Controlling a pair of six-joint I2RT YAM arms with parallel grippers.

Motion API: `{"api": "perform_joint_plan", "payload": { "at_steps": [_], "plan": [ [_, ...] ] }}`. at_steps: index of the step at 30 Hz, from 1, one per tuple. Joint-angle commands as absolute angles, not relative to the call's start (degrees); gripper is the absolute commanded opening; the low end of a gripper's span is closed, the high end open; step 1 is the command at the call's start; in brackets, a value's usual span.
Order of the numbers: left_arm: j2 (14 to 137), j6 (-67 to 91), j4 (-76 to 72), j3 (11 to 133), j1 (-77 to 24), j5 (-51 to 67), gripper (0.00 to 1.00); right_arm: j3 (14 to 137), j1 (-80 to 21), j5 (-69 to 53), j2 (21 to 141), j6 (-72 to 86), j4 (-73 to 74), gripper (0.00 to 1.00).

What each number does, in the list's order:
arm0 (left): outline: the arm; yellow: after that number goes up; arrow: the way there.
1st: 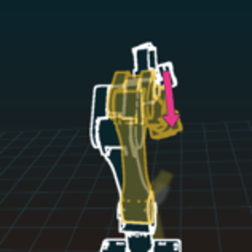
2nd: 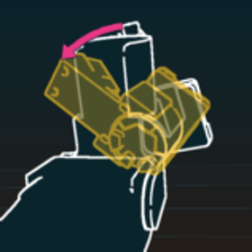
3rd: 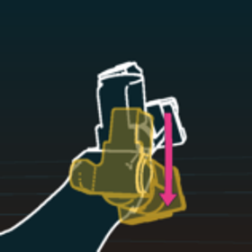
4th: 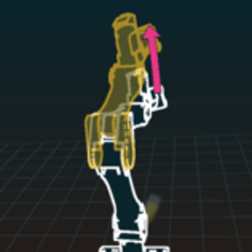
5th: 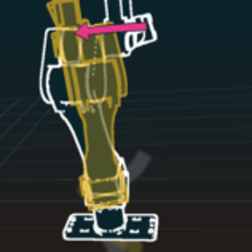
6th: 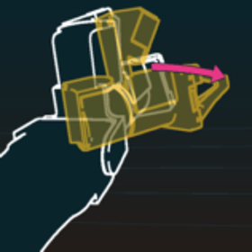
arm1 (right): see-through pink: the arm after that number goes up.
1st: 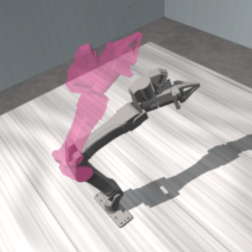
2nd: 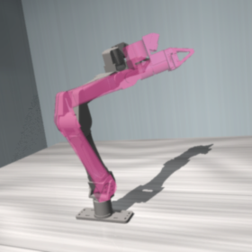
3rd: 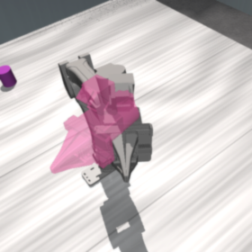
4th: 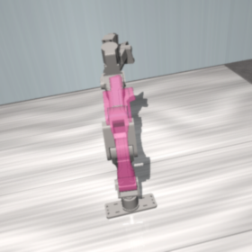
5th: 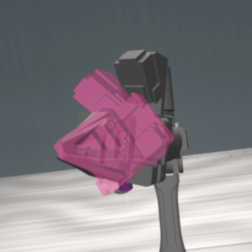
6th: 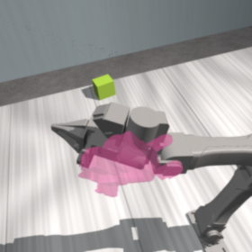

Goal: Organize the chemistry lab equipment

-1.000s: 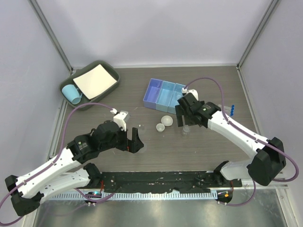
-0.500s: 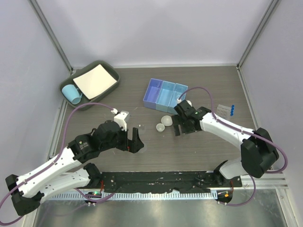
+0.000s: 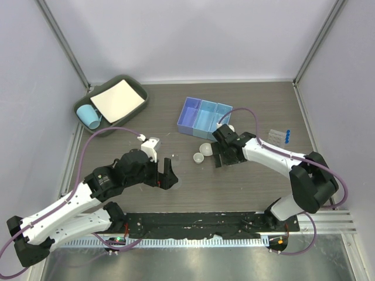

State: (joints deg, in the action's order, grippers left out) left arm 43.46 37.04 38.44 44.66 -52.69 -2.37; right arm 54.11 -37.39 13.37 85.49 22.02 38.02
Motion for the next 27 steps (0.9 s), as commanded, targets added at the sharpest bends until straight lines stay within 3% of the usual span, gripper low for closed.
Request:
{"api": "perform_joint_plan", "payload": {
  "at_steps": [1, 4, 8, 23, 25, 27],
  "plan": [
    [43.0, 36.7, 38.0, 44.8, -52.4, -2.9, 1.00, 54.1, -37.4, 14.7, 85.6, 22.9, 36.3, 0.81],
    [43.1, 36.7, 38.0, 44.7, -52.4, -2.8, 1.00, 54.1, -37.4, 15.1, 85.5, 23.0, 36.5, 0.78],
    [43.3, 36.7, 38.0, 44.8, -52.5, -2.8, 1.00, 54.0, -37.2, 15.3, 85.3, 23.0, 36.7, 0.67],
    [42.9, 36.7, 38.1, 44.9, -52.5, -2.8, 1.00, 52.9, -37.2, 15.4, 84.8, 24.1, 38.1, 0.65],
    [42.8, 36.7, 38.2, 44.8, -52.4, -2.8, 1.00, 52.9, -37.2, 15.5, 84.7, 24.1, 38.1, 0.61],
    [42.7, 36.7, 38.2, 44.7, -52.5, -2.8, 1.00, 53.3, -37.1, 15.6, 84.8, 24.2, 38.0, 0.51]
  ]
}}
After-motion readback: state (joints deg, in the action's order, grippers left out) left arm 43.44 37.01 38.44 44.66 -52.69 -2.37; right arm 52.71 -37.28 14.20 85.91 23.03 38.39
